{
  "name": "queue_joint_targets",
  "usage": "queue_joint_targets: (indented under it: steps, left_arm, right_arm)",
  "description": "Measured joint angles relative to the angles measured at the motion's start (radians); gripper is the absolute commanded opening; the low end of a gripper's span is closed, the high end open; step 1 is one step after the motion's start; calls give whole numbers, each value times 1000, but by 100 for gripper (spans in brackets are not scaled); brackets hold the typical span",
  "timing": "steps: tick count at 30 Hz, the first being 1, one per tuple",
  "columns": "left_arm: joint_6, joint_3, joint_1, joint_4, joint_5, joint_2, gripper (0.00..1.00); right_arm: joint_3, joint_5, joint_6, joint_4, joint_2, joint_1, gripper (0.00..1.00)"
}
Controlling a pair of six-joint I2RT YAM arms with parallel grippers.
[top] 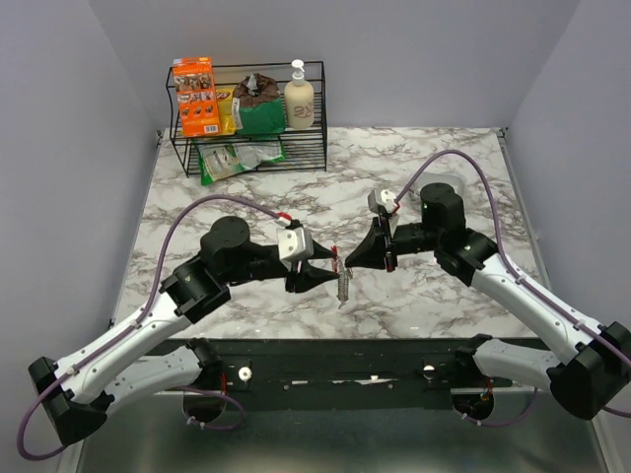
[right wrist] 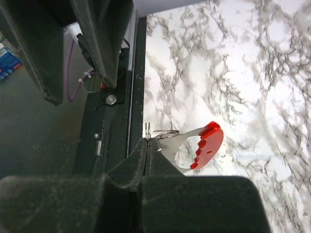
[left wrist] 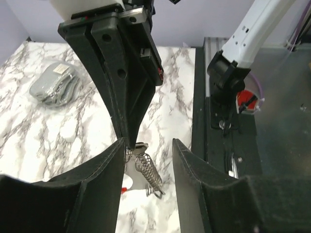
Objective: Put the keys on the keyring
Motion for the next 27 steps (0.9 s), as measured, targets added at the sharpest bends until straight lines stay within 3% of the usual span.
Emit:
queue_joint_targets:
  steps: [6,11,24,27]
  left_arm:
    - [139,208,0,-312,-30,124,57]
    - [201,294,0,-456,-35,236,56]
    - [283,351,0,-541,-40,373,47]
    - [298,370,0,-550,-53,394,41]
  right_arm:
    - [5,30,-45,-68,21,0,1]
    - [5,35,-63,-90,55,3,1]
    - [5,44,-79,-103,73,9,1]
    - [5,44,-81,-103,73,10,1]
